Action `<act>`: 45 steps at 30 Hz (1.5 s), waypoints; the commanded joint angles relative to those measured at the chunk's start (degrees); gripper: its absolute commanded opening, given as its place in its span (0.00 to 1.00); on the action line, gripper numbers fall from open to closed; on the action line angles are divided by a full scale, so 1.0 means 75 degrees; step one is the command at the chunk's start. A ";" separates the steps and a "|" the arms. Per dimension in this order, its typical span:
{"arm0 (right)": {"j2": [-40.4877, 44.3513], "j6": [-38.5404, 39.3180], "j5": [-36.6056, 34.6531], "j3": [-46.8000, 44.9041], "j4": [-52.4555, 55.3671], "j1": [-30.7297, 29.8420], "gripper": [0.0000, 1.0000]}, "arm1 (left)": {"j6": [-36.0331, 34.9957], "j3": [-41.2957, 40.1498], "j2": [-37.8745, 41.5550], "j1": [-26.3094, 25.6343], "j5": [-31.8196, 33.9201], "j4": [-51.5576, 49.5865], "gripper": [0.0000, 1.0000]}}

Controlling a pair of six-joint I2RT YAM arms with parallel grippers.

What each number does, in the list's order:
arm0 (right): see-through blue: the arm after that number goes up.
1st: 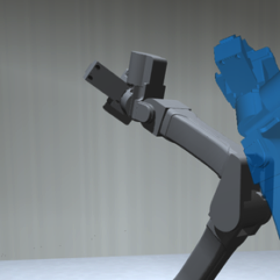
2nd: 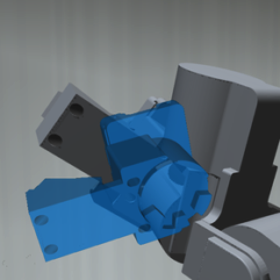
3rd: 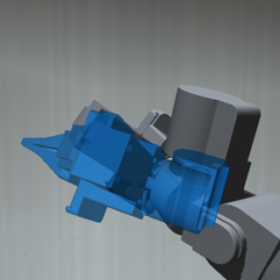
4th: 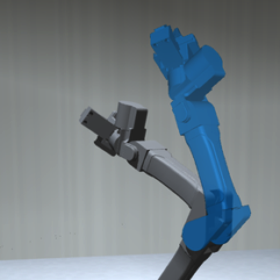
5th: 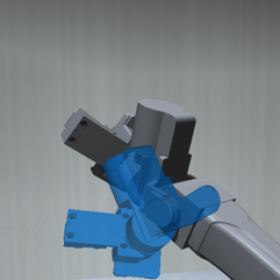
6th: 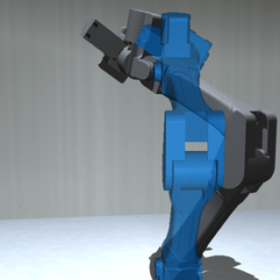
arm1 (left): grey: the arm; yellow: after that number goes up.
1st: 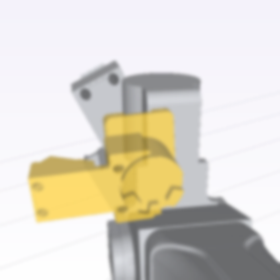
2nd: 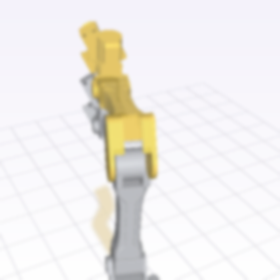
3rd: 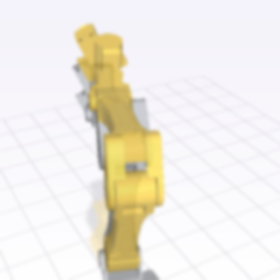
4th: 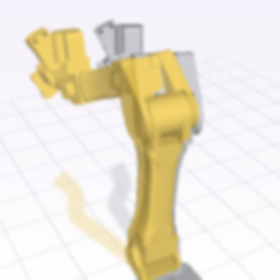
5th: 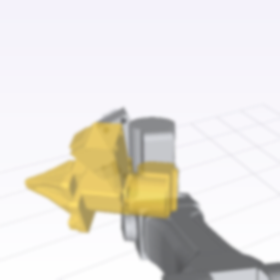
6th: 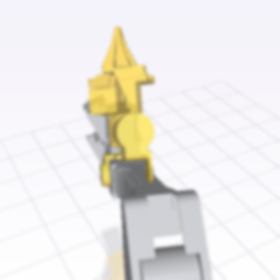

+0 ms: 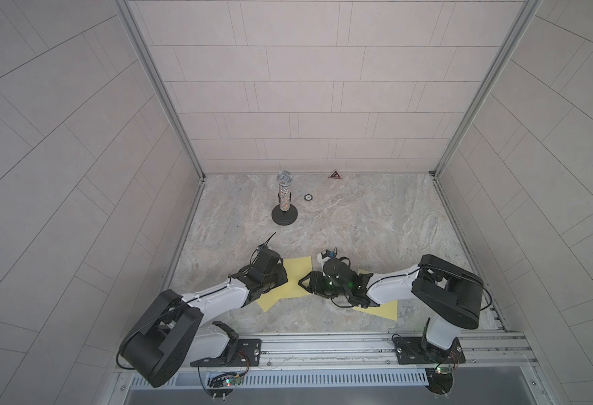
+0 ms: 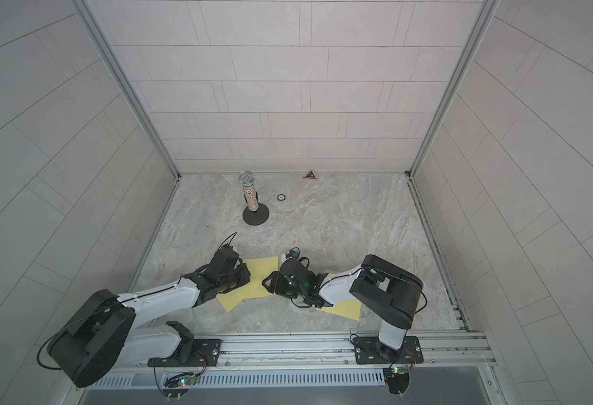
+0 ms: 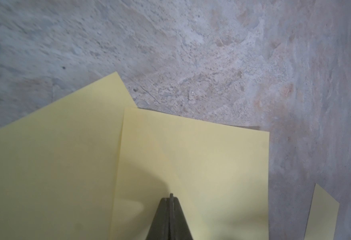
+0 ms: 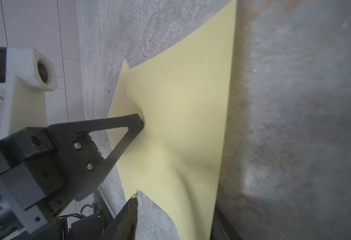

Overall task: Fold the square paper diagonally
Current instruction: Fold the paper at the center of the board.

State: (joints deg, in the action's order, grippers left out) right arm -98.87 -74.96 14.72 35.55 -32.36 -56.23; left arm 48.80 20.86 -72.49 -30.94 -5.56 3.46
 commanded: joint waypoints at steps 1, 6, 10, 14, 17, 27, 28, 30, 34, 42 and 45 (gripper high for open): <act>-0.0226 -0.0842 -0.0311 -0.0419 -0.0637 -0.0128 0.52 | -0.0094 -0.0337 -0.0279 0.0000 0.0454 -0.1253 0.05; 0.0066 -0.1329 -0.1258 -0.0796 -0.0574 -0.0488 0.52 | 0.0077 -0.0398 -0.0185 0.0000 0.0695 -0.1414 0.03; 0.0573 -0.1495 -0.1954 -0.0861 0.0169 -0.0788 0.49 | 0.0149 -0.0358 -0.0168 -0.0003 0.0911 -0.1636 0.01; 0.0498 -0.1588 -0.2180 -0.0713 0.0291 -0.0958 0.44 | 0.0099 -0.0409 -0.0208 -0.0010 0.0739 -0.1538 0.01; 0.0151 -0.1758 -0.2195 -0.0662 -0.0156 -0.1008 0.42 | 0.0097 -0.0471 -0.0174 0.0000 0.0713 -0.1521 0.00; -0.0288 -0.2145 -0.2731 -0.0750 -0.1018 -0.1105 0.36 | 0.0103 -0.0508 -0.0093 -0.0006 0.0607 -0.1427 0.00; -0.0351 -0.2232 -0.2818 -0.0835 -0.1311 -0.1116 0.36 | 0.0115 -0.0511 -0.0100 -0.0009 0.0580 -0.1405 0.00; -0.0516 -0.2362 -0.2961 -0.0941 -0.1859 -0.1116 0.36 | 0.0121 -0.0508 -0.0088 -0.0001 0.0565 -0.1388 0.00; -0.0944 -0.2363 -0.2925 -0.0762 -0.2568 -0.1118 0.36 | 0.0144 -0.0731 -0.0065 -0.0002 0.0526 -0.1383 0.00; -0.1127 -0.2183 -0.3007 -0.0498 -0.2855 -0.1215 0.36 | 0.0265 -0.0813 -0.0029 0.0000 0.0518 -0.1387 0.00; -0.1351 -0.2093 -0.3251 -0.0428 -0.3411 -0.1283 0.40 | 0.0323 -0.0825 -0.0012 -0.0005 0.0544 -0.1414 0.00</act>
State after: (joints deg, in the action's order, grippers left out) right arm -107.18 -91.72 -7.11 31.31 -54.48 -65.28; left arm 50.68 18.35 -70.70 -31.24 -2.61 5.37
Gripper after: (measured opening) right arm 0.385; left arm 0.048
